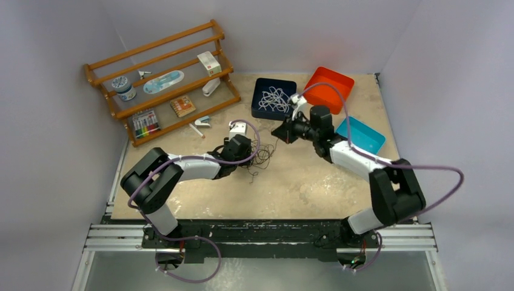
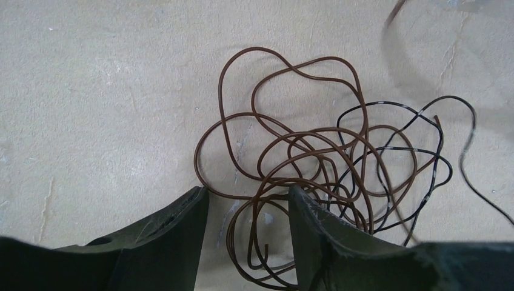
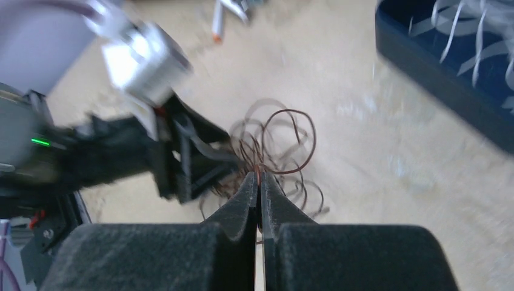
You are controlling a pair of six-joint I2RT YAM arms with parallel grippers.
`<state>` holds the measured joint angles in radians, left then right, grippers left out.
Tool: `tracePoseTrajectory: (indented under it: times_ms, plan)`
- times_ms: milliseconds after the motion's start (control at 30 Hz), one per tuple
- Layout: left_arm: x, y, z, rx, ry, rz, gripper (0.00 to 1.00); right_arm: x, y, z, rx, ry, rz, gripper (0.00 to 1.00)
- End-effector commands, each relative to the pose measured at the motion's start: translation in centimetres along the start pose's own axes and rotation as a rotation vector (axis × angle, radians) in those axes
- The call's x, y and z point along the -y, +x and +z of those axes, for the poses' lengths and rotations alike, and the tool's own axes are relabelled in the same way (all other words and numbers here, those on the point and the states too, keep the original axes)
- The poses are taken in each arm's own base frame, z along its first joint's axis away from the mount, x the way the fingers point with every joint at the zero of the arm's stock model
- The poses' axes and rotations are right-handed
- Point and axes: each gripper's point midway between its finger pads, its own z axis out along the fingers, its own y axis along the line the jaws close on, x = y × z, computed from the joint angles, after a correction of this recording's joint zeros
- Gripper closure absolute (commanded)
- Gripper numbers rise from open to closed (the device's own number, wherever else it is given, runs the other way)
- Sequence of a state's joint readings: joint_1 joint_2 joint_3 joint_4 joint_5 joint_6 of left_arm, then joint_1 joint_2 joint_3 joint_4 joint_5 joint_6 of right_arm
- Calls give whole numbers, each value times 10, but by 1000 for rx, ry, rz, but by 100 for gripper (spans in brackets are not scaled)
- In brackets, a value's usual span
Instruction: Untangle the cables
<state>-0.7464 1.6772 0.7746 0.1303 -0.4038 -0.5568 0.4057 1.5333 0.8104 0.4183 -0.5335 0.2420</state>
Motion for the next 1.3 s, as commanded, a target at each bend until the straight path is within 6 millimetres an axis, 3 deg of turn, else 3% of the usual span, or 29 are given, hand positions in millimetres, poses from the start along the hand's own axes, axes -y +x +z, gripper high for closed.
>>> tracePoseTrajectory:
  times_ms: [0,367,733,900,1033,1267]
  plan:
    - [-6,8,6,-1,-10,-3,50,-40,-84,-26,177,-56,-121,100]
    - [-12,19,7,-15,-22,-8,53,-102,-187,-102,401,-57,-234,100]
    - [-10,26,10,-25,-12,-16,54,-134,-282,-185,657,105,-339,100]
    - [-10,30,12,-36,-6,-9,64,-152,-313,-217,754,126,-384,100]
    - [-11,31,11,-35,-3,-7,76,-154,-336,-243,837,209,-403,100]
    - [-19,28,4,-19,-29,-5,78,-142,-362,-293,973,411,-388,100]
